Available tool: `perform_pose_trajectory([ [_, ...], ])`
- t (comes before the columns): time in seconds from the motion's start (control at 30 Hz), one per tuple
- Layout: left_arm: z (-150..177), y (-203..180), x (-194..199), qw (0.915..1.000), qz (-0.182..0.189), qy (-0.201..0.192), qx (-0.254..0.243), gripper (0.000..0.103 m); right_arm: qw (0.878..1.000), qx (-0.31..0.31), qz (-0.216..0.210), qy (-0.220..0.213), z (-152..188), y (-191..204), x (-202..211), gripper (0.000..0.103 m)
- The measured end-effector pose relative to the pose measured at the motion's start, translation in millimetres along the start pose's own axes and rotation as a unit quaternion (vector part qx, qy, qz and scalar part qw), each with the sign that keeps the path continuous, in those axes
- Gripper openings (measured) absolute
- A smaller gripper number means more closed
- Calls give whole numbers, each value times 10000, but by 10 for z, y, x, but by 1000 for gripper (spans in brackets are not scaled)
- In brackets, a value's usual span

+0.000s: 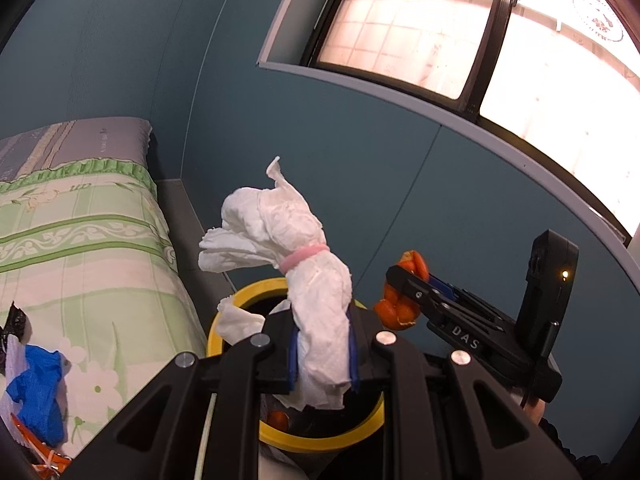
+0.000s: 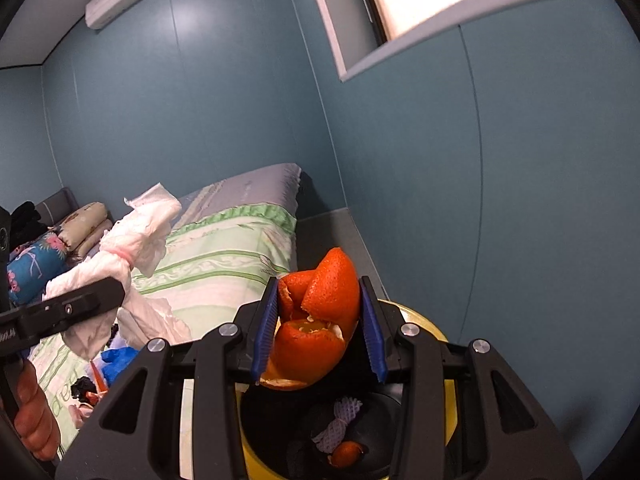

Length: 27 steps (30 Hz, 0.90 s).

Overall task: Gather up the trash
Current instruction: 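Open both tools to drop the tissue and peel into the bin, then move both tools back over the remaining trash on the bed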

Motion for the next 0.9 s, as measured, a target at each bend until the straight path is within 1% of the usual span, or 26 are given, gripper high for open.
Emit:
perform_pose_trajectory([
  [0.2,118,5,-287,9997,11,252,33,17,9995,-201,96,203,148,-213,-190,37],
  [0.27,158,27,-370,9994,11,346,41,17,9993,-245,84,259,179,-254,-235,39],
  [0.3,173,40,-403,9993,24,381,50,22,9993,-250,105,267,197,-271,-247,40],
  [0.33,189,61,-426,9991,49,405,99,26,9993,-247,130,262,210,-289,-255,45],
  [0.37,194,88,-434,9991,57,394,145,39,9993,-250,118,241,210,-292,-259,46],
  [0.4,201,114,-436,9992,19,361,175,53,9993,-261,157,210,211,-307,-249,51],
  [0.43,202,147,-428,9993,-14,314,216,58,9992,-268,208,194,203,-326,-253,58],
  [0.47,201,185,-410,9993,-46,257,261,61,9992,-290,222,155,200,-346,-237,58],
  [0.6,174,342,-339,9987,-107,208,450,61,9988,-396,263,148,170,-418,-221,58],
  [0.67,141,401,-266,9988,-213,138,419,61,9986,-421,288,123,168,-428,-180,58],
  [0.8,52,510,-65,9985,-355,-29,410,63,9990,-397,210,21,146,-328,-34,58],
  [0.9,-35,580,143,9979,-502,-214,343,64,9995,-287,134,-77,60,-216,19,58],
])
Point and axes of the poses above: each gripper's, at about its wrist camera, not at the fingertips, and x roughly against the way its jaws point, y to its left, z to its underside, the point moved 6 cm from there along -x, roughly the way its jaws point, and after that the axes turned 4 degrees about x, right-handed, at the moved point
